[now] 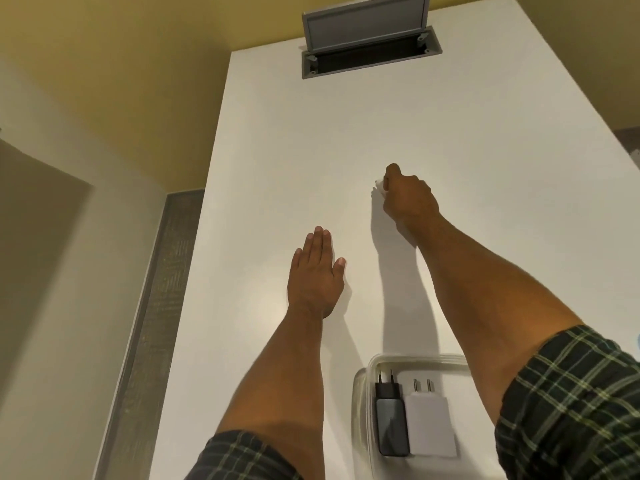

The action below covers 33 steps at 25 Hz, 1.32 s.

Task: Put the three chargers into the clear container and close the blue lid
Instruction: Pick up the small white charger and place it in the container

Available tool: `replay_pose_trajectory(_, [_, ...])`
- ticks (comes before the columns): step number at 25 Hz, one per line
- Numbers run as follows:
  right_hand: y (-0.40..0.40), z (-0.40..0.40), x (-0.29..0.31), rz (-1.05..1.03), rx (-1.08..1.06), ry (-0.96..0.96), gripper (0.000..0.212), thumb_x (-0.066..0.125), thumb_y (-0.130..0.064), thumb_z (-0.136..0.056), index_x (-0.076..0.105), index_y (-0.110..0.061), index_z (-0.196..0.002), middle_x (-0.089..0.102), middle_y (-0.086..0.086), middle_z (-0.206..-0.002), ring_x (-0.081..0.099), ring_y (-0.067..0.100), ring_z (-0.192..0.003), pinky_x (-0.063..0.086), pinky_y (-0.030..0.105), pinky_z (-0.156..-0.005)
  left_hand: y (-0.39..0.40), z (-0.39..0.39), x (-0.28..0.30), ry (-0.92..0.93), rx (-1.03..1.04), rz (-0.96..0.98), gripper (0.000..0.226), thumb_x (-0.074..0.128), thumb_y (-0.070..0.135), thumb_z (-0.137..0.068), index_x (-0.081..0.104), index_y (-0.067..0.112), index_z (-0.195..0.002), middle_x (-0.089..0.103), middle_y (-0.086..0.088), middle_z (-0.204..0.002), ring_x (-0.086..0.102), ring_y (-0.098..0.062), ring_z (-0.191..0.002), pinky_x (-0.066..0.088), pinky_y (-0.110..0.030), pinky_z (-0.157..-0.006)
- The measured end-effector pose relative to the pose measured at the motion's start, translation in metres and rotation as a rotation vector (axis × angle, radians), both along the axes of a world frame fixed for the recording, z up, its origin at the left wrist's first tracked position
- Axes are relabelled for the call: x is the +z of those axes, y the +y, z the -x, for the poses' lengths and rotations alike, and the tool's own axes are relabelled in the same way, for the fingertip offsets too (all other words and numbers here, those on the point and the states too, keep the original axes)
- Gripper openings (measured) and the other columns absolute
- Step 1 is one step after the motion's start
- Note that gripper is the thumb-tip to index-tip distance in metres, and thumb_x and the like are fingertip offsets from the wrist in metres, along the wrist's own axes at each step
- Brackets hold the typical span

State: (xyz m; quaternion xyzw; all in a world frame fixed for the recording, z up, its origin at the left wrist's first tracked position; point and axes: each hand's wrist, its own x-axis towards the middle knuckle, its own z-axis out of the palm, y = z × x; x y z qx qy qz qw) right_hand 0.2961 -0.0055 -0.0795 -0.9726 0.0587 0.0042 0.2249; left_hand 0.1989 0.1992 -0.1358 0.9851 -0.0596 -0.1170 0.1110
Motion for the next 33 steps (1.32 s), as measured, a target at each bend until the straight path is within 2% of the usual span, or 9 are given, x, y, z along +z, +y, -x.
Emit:
replay_pose_trajectory(7, [-0.009, 0.055, 0.016, -0.186, -0.036, -0.146, 0.029, 0.051, -0.031, -0.1, 0.043, -0.008, -0.116, 0.057, 0.006, -0.07, 0.063, 0.037, -0.071, 0.038, 0.034, -0.059, 0.002, 0.036, 0.017, 0.191, -0.039, -0.071, 0.066, 0.024, 0.036, -0.109, -0.008, 0.013, -0.162, -0.016, -0.001, -0.17, -0.01, -0.017, -0.159, 0.005, -0.037, -0.13])
replay_pose_trajectory(9, [-0.013, 0.069, 0.024, -0.283, -0.06, -0.16, 0.036, 0.056, -0.034, -0.097, 0.046, -0.015, -0.126, 0.063, 0.007, -0.076, 0.062, 0.031, -0.078, 0.048, 0.038, -0.067, 0.002, 0.044, 0.023, 0.255, -0.046, -0.087, 0.066, 0.027, 0.031, -0.109, -0.009, 0.013, -0.162, -0.017, -0.001, -0.169, -0.009, -0.017, -0.159, 0.009, -0.036, -0.129])
replay_pose_trajectory(11, [-0.017, 0.086, 0.036, -0.447, -0.144, -0.142, 0.034, 0.062, -0.035, -0.092, 0.054, -0.019, -0.121, 0.067, 0.006, -0.086, 0.065, 0.028, -0.084, 0.054, 0.037, -0.073, 0.003, 0.053, 0.033, 0.332, -0.026, -0.087, 0.069, 0.031, 0.025, -0.107, -0.01, 0.017, -0.162, -0.018, 0.004, -0.169, -0.008, -0.014, -0.158, 0.018, -0.037, -0.127])
replay_pose_trajectory(15, [-0.021, 0.125, 0.059, -0.763, -0.221, -0.136, 0.023, 0.073, -0.029, -0.075, 0.064, -0.022, -0.096, 0.07, -0.008, -0.08, 0.067, 0.008, -0.07, 0.055, 0.027, -0.06, 0.006, 0.082, 0.054, 0.434, -0.047, -0.151, 0.076, 0.035, 0.013, -0.101, -0.01, 0.019, -0.162, -0.018, 0.007, -0.169, -0.004, -0.013, -0.159, 0.026, -0.043, -0.124])
replay_pose_trajectory(18, [-0.023, 0.147, 0.068, -0.841, -0.16, -0.1, 0.021, 0.073, -0.027, -0.079, 0.065, -0.027, -0.098, 0.071, -0.013, -0.086, 0.064, -0.004, -0.065, 0.049, 0.013, -0.056, 0.008, 0.104, 0.06, 0.476, -0.036, -0.174, 0.073, 0.031, 0.014, -0.103, -0.01, 0.019, -0.162, -0.019, 0.008, -0.169, -0.003, -0.013, -0.159, 0.027, -0.045, -0.123])
replay_pose_trajectory(23, [-0.027, 0.183, 0.077, -1.165, -0.076, 0.058, 0.023, 0.07, -0.022, -0.091, 0.057, -0.017, -0.109, 0.065, 0.011, -0.106, 0.068, 0.029, -0.058, 0.06, 0.043, -0.058, 0.012, 0.137, 0.063, 0.539, -0.015, -0.136, 0.076, 0.035, 0.017, -0.103, -0.013, 0.019, -0.162, -0.021, 0.006, -0.168, -0.007, -0.015, -0.159, 0.025, -0.047, -0.124])
replay_pose_trajectory(28, [-0.035, 0.216, 0.082, -0.938, 0.114, 0.118, 0.02, 0.079, -0.016, -0.08, 0.065, -0.021, -0.093, 0.069, 0.006, -0.097, 0.072, 0.028, -0.061, 0.061, 0.038, -0.058, 0.012, 0.15, 0.064, 0.553, 0.027, -0.094, 0.078, 0.036, 0.016, -0.101, -0.014, 0.02, -0.162, -0.023, 0.006, -0.168, -0.009, -0.015, -0.159, 0.023, -0.046, -0.126])
replay_pose_trajectory(31, [-0.043, 0.23, 0.088, -0.548, 0.354, 0.075, 0.019, 0.077, -0.029, -0.077, 0.06, -0.029, -0.086, 0.067, -0.01, -0.083, 0.063, 0.007, -0.061, 0.051, 0.026, -0.058, 0.01, 0.15, 0.065, 0.569, 0.025, -0.102, 0.078, 0.036, 0.015, -0.102, -0.015, 0.018, -0.161, -0.025, 0.005, -0.167, -0.01, -0.016, -0.158, 0.021, -0.045, -0.126])
replay_pose_trajectory(33, [-0.049, 0.238, 0.091, -0.255, 0.548, 0.065, 0.019, 0.069, -0.031, -0.076, 0.057, -0.029, -0.091, 0.062, -0.014, -0.083, 0.056, 0.005, -0.065, 0.045, 0.026, -0.062, 0.009, 0.148, 0.067, 0.591, 0.015, -0.107, 0.077, 0.034, 0.014, -0.102, -0.016, 0.016, -0.161, -0.025, 0.003, -0.167, -0.011, -0.018, -0.158, 0.019, -0.046, -0.127])
